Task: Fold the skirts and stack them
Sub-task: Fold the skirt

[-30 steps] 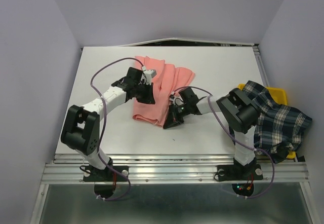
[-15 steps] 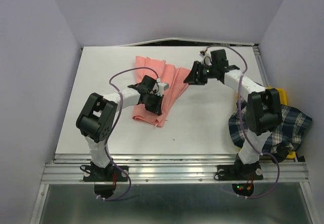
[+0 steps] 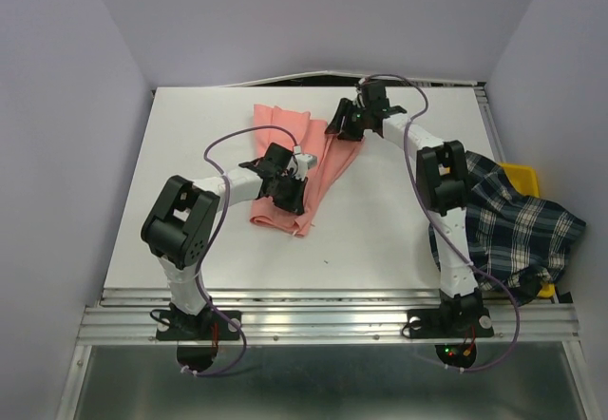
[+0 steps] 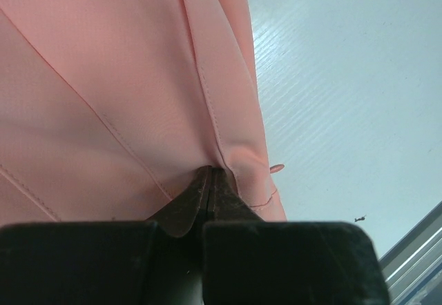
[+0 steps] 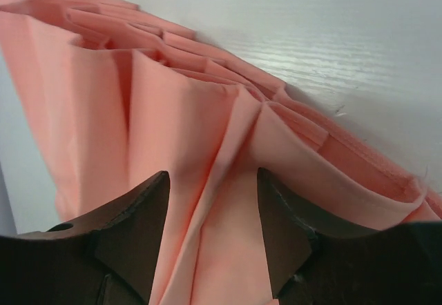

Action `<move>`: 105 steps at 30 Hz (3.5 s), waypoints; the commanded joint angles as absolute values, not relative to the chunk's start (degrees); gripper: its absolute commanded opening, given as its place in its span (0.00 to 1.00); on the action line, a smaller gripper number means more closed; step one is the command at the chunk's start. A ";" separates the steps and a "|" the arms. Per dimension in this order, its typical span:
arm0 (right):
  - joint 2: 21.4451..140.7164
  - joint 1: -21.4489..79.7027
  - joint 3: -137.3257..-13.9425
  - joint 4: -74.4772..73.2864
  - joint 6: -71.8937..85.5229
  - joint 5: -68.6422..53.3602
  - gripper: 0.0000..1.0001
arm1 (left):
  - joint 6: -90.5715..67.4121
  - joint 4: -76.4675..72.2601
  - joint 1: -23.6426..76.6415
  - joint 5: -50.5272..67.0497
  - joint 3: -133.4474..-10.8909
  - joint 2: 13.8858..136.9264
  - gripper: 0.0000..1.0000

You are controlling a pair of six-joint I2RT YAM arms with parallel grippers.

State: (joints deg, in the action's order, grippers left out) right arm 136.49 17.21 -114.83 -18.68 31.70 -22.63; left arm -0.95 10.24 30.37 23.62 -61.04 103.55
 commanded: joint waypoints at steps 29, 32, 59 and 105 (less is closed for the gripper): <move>141.60 21.71 -122.17 -14.59 31.38 -19.33 0.41 | 0.35 11.16 30.41 16.61 -57.92 108.02 0.05; 140.28 21.71 -122.52 -13.71 30.59 -19.87 0.29 | 0.35 11.34 30.24 16.70 -58.09 108.54 0.05; 120.23 13.45 -94.57 -6.16 29.18 -22.93 0.01 | -1.76 11.43 29.36 16.70 -58.10 109.78 0.02; 125.15 20.65 -95.99 -8.96 27.25 -46.67 0.67 | 7.65 8.88 10.81 39.11 -81.92 112.93 0.49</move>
